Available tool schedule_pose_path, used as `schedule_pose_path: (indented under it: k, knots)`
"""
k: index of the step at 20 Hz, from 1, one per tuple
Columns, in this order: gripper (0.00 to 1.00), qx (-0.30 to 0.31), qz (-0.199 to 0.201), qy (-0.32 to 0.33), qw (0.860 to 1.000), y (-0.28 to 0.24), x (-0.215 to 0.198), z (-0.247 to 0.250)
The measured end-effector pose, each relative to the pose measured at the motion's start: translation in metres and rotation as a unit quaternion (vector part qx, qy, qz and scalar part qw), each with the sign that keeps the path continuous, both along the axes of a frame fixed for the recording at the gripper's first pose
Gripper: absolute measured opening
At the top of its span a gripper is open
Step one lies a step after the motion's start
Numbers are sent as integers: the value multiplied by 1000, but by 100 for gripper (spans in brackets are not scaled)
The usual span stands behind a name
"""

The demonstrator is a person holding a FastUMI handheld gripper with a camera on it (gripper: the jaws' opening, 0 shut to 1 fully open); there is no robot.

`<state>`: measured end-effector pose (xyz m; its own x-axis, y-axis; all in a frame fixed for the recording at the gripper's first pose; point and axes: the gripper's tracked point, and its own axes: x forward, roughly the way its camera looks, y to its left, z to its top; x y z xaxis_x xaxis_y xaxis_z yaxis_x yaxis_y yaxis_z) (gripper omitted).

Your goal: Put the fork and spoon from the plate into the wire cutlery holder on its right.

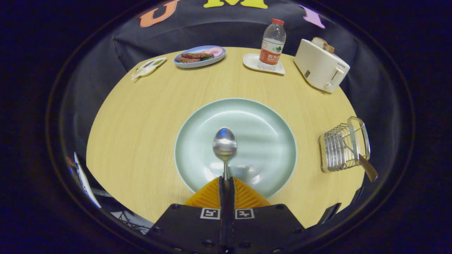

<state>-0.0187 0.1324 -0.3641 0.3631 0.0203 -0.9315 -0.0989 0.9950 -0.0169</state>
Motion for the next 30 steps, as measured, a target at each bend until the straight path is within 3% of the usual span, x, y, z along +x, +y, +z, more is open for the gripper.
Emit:
schedule_pose_path:
  k: [7,13,20,24,30]
  knots:
    - [1,8,18,44,999,-44,10,90]
    - [0,5,-19,77,997,-124,14,153]
    - [0,-2,-66,153,986,-213,2,162]
    - [1,8,-90,182,979,-230,3,151]
    - [1,21,-85,220,972,-228,5,138]
